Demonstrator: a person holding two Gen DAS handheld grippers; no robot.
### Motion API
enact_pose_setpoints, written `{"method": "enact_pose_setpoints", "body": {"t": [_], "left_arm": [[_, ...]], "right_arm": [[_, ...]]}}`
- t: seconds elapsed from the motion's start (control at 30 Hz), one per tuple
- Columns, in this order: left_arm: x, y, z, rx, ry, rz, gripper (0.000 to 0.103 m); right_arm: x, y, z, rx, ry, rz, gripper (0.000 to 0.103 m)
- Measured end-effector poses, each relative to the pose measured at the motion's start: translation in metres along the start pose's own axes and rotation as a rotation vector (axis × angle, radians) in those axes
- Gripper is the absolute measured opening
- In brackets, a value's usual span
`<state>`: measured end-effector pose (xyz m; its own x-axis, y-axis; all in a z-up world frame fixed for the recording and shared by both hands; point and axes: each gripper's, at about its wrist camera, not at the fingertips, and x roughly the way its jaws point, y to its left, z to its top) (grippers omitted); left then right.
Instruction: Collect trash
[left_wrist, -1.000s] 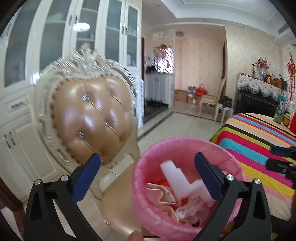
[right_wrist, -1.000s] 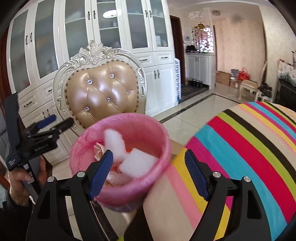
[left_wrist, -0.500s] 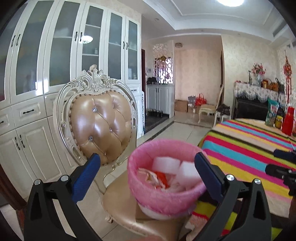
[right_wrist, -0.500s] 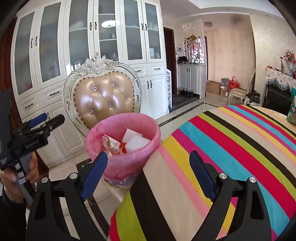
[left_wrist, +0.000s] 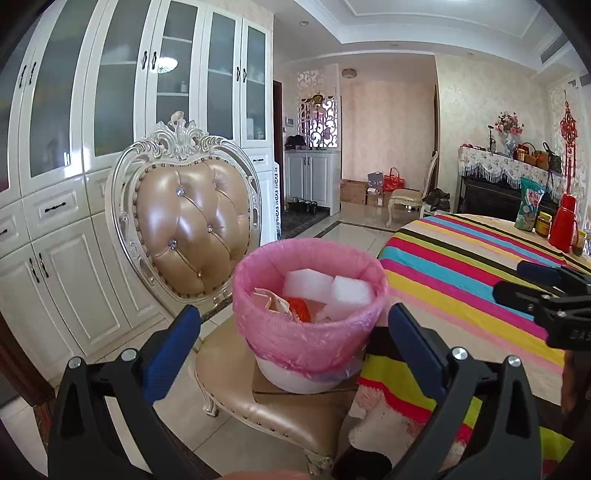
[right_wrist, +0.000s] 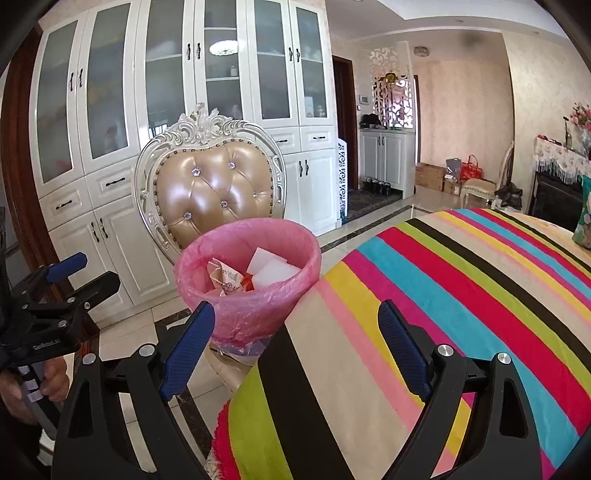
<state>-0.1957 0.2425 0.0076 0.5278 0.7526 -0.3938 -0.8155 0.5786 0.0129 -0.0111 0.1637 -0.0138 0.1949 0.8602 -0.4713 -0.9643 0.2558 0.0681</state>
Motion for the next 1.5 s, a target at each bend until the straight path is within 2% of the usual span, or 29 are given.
{"method": "enact_pose_setpoints", "body": {"t": [0.3,1.5], "left_arm": [[-0.001,-0.006,-0.009,0.012,0.040,0.008,0.098],[-0.006,0.000,-0.016,0.007,0.058,0.019,0.098]], "right_arm": [[0.000,0.001,0.001,0.008,0.007,0.059,0.085],[0.001,0.019,-0.004,-0.035,0.010,0.059,0.085]]}}
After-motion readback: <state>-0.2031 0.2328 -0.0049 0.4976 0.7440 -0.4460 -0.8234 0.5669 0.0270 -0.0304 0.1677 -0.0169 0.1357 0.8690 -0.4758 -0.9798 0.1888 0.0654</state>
